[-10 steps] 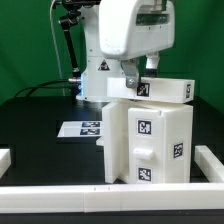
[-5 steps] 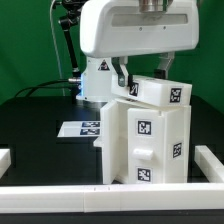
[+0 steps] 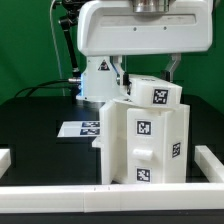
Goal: Assemble cabinet
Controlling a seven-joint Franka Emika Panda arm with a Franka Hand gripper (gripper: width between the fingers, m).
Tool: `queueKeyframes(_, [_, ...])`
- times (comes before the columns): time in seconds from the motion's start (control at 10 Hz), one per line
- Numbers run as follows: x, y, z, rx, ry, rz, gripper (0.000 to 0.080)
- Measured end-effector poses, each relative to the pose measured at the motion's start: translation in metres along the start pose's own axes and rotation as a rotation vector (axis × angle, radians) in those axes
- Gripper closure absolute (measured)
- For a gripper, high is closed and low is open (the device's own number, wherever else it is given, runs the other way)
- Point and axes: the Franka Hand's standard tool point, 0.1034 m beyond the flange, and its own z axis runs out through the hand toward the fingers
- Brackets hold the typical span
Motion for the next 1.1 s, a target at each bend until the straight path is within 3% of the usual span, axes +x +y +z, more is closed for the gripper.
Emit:
queueKeyframes(0.7, [0.000, -0.008, 0.002, 0.041, -0.006, 0.629, 0.0236])
queueKeyframes(0.9, [0.002, -0.012, 0.002, 0.040, 0.003, 0.756, 0.0236])
queueKeyframes(1.0, [0.005, -0.019, 0.001, 0.022, 0.023, 0.805, 0.0236])
queueKeyframes(1.1, [0.005, -0.024, 0.002, 0.022, 0.035, 0.809, 0.0236])
